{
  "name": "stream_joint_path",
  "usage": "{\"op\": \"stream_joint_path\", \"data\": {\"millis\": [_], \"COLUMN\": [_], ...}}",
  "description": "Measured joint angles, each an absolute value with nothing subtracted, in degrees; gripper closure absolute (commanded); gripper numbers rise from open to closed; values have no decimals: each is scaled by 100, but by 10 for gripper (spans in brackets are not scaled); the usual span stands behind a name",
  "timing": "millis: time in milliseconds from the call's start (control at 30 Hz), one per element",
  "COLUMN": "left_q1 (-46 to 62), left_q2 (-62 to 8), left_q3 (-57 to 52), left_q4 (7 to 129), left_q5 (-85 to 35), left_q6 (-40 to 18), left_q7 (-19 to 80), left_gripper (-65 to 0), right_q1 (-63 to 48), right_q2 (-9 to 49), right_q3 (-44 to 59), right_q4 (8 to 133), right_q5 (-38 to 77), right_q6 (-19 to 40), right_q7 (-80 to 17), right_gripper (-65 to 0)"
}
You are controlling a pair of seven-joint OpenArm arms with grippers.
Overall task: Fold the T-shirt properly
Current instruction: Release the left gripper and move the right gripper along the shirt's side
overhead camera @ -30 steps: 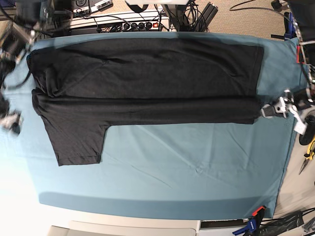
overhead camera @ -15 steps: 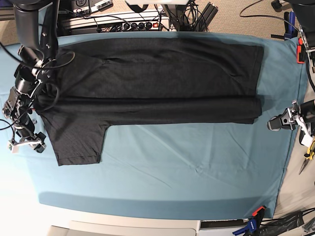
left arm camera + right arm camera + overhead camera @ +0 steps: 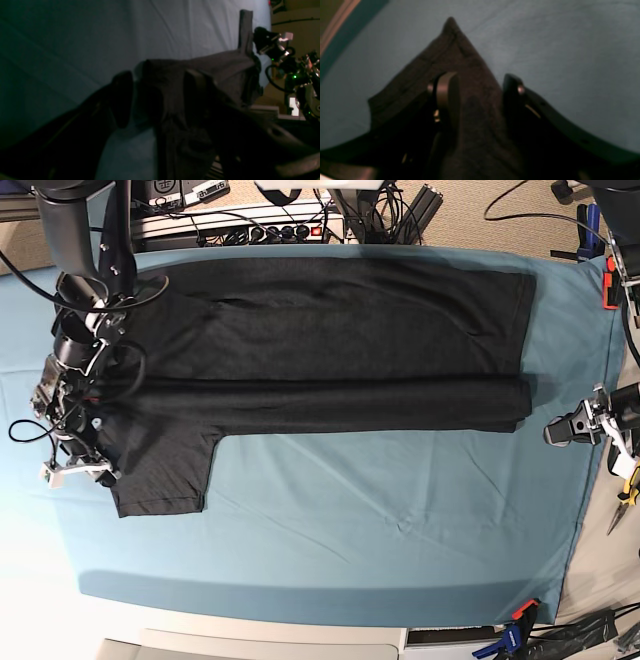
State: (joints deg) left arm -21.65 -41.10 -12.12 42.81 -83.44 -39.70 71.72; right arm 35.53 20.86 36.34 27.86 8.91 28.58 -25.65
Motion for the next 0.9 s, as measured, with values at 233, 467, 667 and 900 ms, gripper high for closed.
{"op": "stream_joint_path", "data": {"millis": [233, 467, 667, 900], "left_q1": [-2165, -2165, -2165, -2165], "left_q2": [-4112, -4110, -4110, -4112], "left_q3": [-1212, -1212, -1212, -1212], "left_q4": [4281, 4281, 4281, 4281], "left_q5": [-8344, -8344, -8344, -8344], "left_q6": [-3970, -3970, -3970, -3970], "left_q7": [7170, 7168, 7170, 7168], "left_gripper": [-337, -337, -336, -336], "right_q1": [3457, 3428, 3363, 3321], "right_q2": [2062, 2062, 2043, 1984], "right_q3": [3638, 3638, 3638, 3625], "right_q4": [2803, 2801, 2783, 2873], "right_q5": [1363, 1581, 1594, 1645], "right_q6": [2961, 3013, 3437, 3905], "right_q7": [-2689, -2700, -2742, -2908], "right_gripper": [-288, -241, -64, 0]}}
